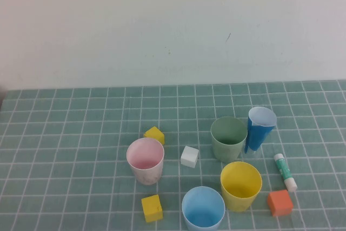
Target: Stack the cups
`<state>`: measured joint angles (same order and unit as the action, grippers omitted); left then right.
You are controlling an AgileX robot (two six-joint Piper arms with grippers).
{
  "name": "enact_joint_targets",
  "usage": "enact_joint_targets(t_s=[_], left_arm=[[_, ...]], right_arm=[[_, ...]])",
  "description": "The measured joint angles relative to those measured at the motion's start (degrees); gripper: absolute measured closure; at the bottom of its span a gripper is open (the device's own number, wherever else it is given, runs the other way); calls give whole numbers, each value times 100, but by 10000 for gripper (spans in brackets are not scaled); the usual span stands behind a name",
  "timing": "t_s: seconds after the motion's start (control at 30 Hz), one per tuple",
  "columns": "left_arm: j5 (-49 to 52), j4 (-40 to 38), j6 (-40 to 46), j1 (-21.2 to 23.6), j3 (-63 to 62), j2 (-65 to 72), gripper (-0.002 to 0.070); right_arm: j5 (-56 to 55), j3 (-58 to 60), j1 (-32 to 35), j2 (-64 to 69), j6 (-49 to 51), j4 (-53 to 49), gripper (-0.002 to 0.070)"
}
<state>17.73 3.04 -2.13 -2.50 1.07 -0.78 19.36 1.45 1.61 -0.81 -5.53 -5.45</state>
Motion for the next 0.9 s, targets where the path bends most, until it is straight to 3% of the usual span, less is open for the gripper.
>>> enact_joint_targets(t_s=[0.9], left_arm=[[-70, -77, 0, 0, 0, 0, 678]], right_arm=[[-23, 0, 0, 0, 0, -14, 679]])
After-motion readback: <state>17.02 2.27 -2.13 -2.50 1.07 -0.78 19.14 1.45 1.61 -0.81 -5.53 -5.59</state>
